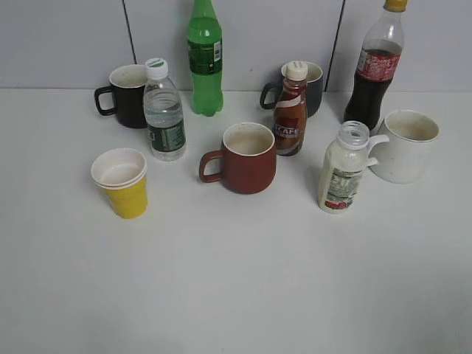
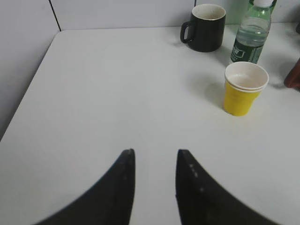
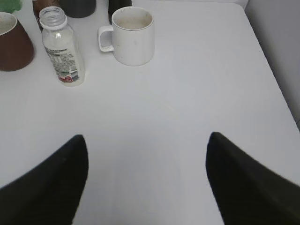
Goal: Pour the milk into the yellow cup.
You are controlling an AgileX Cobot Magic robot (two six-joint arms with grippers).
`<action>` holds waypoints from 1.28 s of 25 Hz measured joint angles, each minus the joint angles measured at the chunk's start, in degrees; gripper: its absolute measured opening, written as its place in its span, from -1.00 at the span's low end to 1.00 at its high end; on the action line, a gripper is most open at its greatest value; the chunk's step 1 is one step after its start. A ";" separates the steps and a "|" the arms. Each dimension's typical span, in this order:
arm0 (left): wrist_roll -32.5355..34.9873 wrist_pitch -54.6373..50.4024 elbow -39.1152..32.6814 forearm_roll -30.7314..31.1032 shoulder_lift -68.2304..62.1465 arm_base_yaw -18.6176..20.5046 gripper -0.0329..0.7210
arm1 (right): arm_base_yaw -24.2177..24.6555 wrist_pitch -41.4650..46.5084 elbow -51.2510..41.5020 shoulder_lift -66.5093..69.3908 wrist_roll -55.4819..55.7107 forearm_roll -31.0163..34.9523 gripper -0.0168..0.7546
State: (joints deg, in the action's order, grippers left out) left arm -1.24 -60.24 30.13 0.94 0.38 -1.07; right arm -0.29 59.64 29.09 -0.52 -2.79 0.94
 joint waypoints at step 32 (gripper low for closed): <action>0.00 0.00 0.00 0.00 0.00 0.00 -0.30 | 0.00 0.00 0.00 0.00 -0.02 0.06 0.56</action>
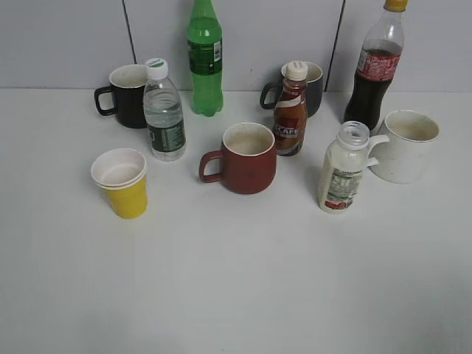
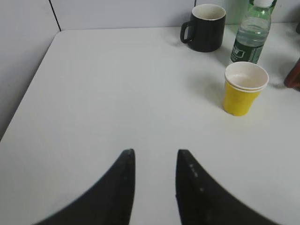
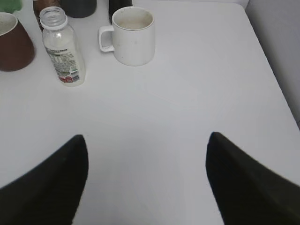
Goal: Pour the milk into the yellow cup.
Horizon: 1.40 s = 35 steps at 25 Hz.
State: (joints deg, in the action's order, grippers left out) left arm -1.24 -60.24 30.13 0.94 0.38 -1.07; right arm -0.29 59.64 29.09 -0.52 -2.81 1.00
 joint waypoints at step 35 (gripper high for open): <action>0.05 72.87 -3.02 -1.89 -45.32 -0.30 -0.30 | -9.14 -56.16 -4.26 36.13 -3.48 3.95 0.56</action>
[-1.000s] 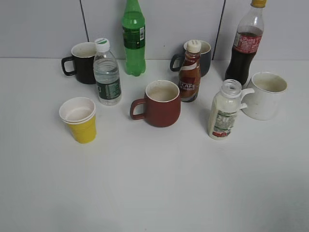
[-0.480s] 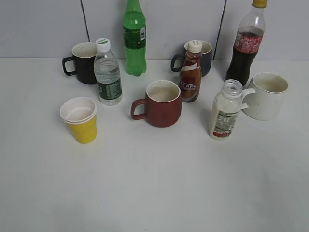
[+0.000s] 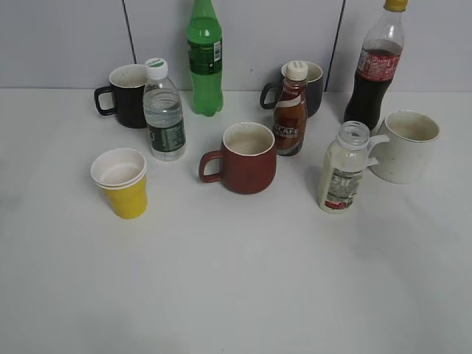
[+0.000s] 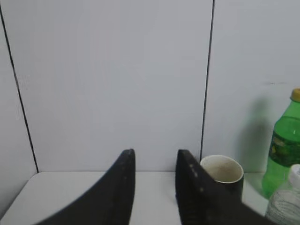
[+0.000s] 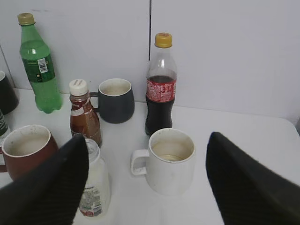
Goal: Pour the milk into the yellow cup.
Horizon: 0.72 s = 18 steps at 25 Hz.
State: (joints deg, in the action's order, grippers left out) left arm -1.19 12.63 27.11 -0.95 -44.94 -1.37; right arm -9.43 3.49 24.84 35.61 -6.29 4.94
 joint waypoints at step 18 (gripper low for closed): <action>-5.21 33.43 -4.49 4.83 -44.01 0.00 -0.27 | -12.83 -37.43 -1.41 41.20 -0.24 -0.90 0.56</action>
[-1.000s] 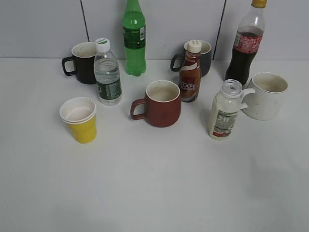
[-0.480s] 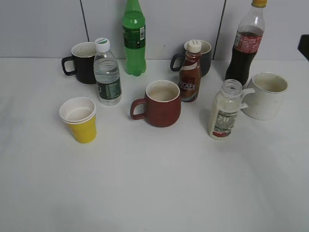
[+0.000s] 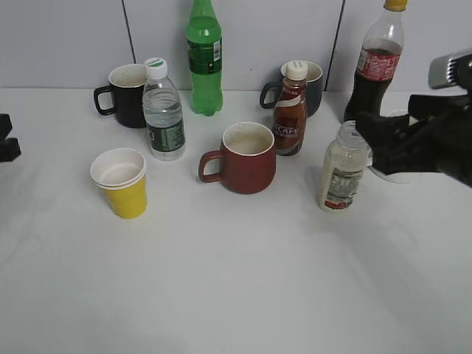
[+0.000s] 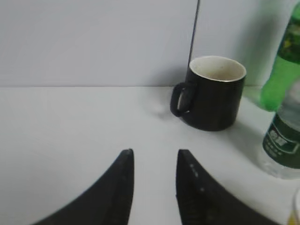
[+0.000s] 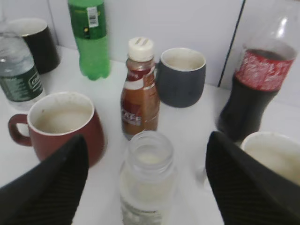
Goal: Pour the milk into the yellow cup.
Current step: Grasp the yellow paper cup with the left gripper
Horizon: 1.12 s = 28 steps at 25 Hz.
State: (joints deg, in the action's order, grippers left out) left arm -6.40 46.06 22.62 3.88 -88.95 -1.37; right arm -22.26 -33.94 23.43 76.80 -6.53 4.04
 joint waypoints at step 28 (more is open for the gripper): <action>3.63 23.18 -0.80 33.51 -26.35 0.00 0.64 | -4.17 -34.94 -7.50 33.74 1.01 2.20 0.56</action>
State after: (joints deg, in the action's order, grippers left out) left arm -2.77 69.24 21.82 37.39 -115.30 -1.37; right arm -26.43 -68.88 15.93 110.54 -5.52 6.24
